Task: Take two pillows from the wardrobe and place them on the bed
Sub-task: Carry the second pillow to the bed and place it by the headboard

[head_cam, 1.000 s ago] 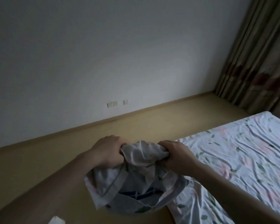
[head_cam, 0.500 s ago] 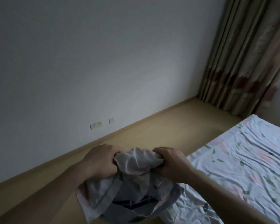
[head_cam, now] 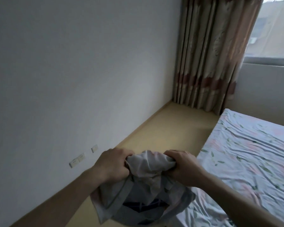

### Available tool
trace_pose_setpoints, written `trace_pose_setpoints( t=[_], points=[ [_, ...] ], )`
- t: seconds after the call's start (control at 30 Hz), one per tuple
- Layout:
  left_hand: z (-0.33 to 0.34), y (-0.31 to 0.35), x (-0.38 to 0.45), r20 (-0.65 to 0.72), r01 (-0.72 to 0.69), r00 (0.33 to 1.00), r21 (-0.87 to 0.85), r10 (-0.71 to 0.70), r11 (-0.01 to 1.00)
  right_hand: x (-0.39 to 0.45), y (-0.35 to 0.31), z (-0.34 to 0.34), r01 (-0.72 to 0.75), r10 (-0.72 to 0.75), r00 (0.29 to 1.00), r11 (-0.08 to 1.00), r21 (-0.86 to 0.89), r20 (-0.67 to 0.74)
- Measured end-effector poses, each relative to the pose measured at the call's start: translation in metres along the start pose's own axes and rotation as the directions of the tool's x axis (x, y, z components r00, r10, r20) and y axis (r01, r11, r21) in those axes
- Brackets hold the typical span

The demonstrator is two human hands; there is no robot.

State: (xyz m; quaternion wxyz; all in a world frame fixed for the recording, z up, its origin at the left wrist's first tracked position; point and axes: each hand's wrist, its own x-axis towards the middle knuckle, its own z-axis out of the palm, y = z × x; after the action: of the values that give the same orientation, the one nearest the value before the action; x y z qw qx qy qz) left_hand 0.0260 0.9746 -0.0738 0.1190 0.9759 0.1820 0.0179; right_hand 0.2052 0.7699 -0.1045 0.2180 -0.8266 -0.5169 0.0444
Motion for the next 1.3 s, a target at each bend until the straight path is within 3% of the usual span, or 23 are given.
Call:
trace_pose_setpoints(
  t=[0.27,0.77,1.13,1.3],
  points=[
    [-0.015,-0.048,0.106,0.018,-0.134,0.991,0.02,0.133,0.991,0.074,0.017,-0.001,-0.101,0.1,0.992,0.995,-0.001,-0.077],
    [-0.033,-0.116,0.363,0.015,-0.269,0.963,0.019,0.269,0.963,0.277,0.12,-0.008,-0.192,0.194,0.967,0.981,0.032,-0.164],
    [-0.02,-0.125,0.564,0.048,-0.44,0.897,-0.017,0.44,0.898,0.391,0.213,-0.027,-0.381,0.367,0.901,0.925,-0.016,-0.231],
    [-0.019,-0.125,0.675,0.104,-0.544,0.831,-0.06,0.547,0.837,0.454,0.262,-0.036,-0.48,0.462,0.851,0.877,-0.012,-0.251]
  ],
)
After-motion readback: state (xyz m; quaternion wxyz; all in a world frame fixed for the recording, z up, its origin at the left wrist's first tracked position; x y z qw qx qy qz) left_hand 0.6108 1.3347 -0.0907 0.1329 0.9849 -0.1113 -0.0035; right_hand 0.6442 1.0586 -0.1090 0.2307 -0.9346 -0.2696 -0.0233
